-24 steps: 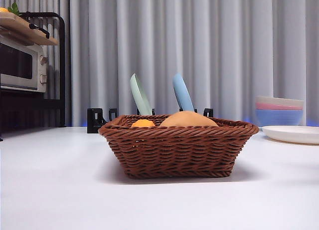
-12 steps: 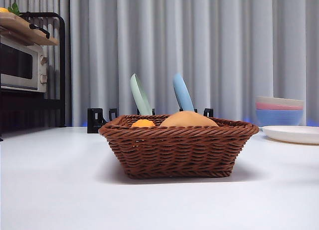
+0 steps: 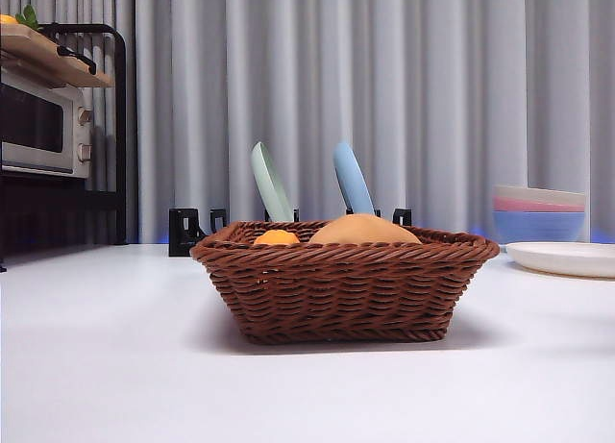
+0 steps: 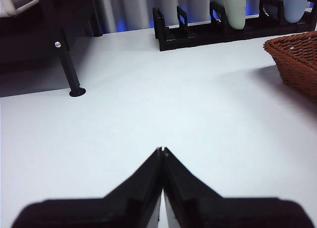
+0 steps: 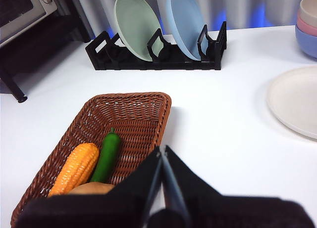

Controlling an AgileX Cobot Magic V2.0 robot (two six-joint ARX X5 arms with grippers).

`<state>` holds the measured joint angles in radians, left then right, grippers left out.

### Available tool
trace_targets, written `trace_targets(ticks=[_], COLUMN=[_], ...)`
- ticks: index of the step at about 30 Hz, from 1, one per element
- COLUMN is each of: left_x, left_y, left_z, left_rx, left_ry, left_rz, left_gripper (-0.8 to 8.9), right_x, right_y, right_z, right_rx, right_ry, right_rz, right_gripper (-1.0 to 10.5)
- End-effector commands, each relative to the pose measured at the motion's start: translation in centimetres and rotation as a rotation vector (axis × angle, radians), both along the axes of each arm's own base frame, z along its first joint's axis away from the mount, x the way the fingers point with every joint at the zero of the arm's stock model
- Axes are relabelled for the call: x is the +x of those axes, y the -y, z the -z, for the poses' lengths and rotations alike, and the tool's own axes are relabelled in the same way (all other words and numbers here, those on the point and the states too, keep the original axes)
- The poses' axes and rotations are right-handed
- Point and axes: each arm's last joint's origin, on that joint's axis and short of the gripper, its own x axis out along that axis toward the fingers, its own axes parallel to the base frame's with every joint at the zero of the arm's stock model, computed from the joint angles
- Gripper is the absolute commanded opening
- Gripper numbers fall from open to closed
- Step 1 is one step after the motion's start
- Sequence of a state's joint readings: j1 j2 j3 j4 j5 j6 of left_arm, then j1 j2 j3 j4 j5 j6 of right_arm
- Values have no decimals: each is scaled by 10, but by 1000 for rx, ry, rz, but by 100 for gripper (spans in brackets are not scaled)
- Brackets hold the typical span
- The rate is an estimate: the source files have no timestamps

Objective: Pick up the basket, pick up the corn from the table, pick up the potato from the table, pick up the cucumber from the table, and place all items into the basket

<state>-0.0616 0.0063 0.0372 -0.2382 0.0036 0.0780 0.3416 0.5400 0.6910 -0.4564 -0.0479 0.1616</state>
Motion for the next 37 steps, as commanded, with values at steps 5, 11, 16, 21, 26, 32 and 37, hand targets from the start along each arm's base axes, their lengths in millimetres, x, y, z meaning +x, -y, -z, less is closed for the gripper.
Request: trace_targets(ticks=[5,11,16,21,26,32,37], left_x=[1,1,0,1,0,0,1], left_y=[0,0,0,0,0,0,0], left_z=[5,5,5,5,5,5,5], left_rx=[-5,-5,-6,-6,-6,-6,-6], left_ry=[-12,-13,-13,-12,-13,-13,-13], left_rz=[-4,-4,-4,-4,-4,-4,-4], left_gripper=[-1,-1,-1,-1,-1,-1,-1], right_x=[0,0,0,-9,-15,-17,-20], right_y=[0,0,0,7,18,32,35], right_z=[1,1,1,1,24,83,118], right_rx=[8,8,6,-186,-199,-193,-160], right_ry=[-2,-2,-1,127,268,325,303], right_rz=[5,5,4,-6,22,134,166], right_gripper=[2,1,2,2,2,1,2])
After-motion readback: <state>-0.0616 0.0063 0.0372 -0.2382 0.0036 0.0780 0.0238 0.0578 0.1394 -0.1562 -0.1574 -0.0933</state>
